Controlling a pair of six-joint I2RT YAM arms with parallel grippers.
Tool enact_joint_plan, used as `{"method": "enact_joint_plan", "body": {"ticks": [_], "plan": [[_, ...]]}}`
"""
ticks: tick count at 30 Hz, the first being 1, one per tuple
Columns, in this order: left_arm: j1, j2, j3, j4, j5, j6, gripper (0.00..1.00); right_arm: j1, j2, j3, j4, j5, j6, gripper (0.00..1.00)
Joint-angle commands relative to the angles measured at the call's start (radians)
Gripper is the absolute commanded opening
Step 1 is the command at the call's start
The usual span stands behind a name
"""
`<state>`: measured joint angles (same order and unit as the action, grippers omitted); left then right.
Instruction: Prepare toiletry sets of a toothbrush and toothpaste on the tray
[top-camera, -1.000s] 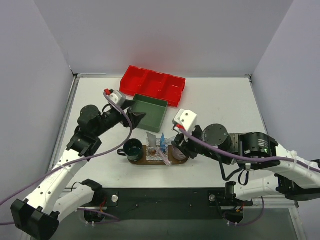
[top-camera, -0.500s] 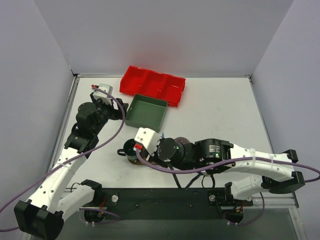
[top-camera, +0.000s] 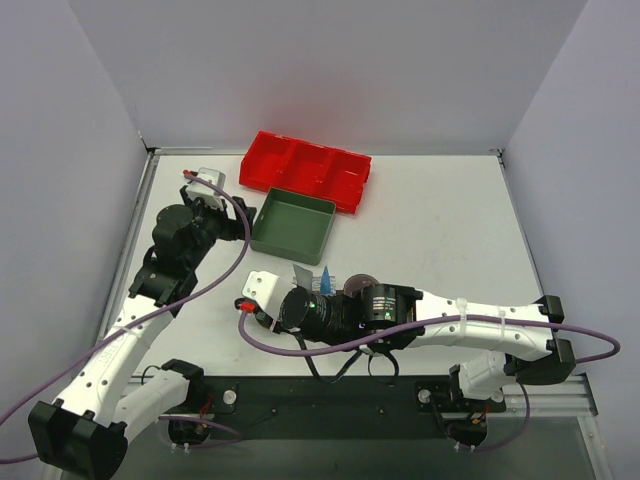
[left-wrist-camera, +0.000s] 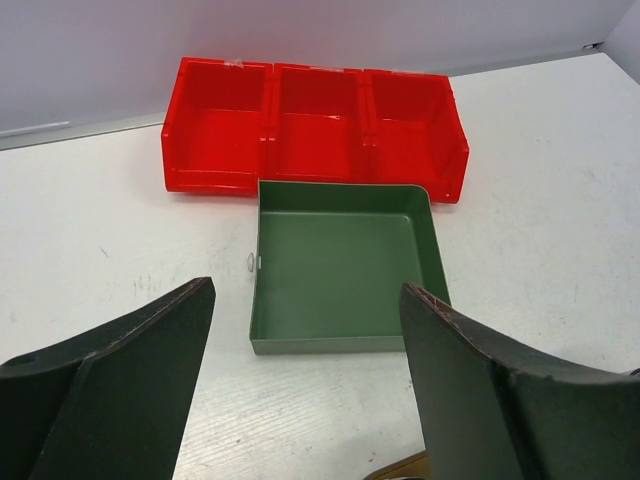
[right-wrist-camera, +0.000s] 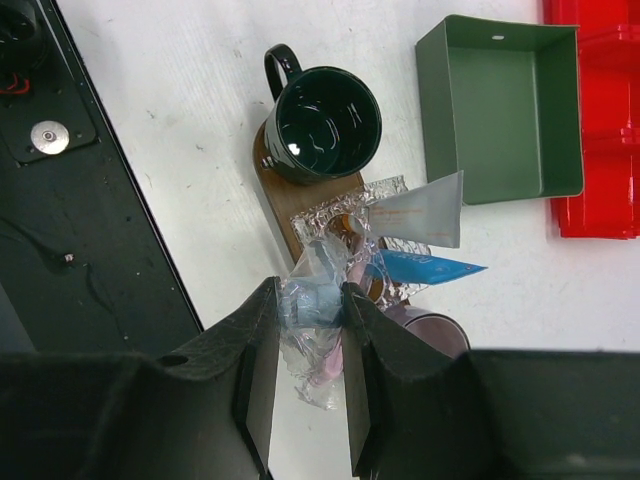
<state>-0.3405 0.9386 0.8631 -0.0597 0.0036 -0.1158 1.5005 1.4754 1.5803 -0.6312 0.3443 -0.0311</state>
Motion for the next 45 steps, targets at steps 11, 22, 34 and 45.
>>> {"method": "enact_joint_plan", "body": {"ticks": [11,22,34,45], "plan": [[0.001,-0.027,0.042,0.024,0.021,0.005,0.85,0.006,0.026,0.018,-0.002,0.088,-0.036,0.00],[0.001,-0.029,0.040,0.027,0.019,0.004,0.85,0.003,0.074,0.007,-0.002,0.096,-0.033,0.00],[0.001,-0.035,0.037,0.034,0.022,0.011,0.85,0.001,0.151,-0.016,0.007,0.134,-0.075,0.00],[0.001,-0.037,0.037,0.034,0.021,0.016,0.85,-0.029,0.145,-0.075,0.060,0.114,-0.087,0.00]]}}
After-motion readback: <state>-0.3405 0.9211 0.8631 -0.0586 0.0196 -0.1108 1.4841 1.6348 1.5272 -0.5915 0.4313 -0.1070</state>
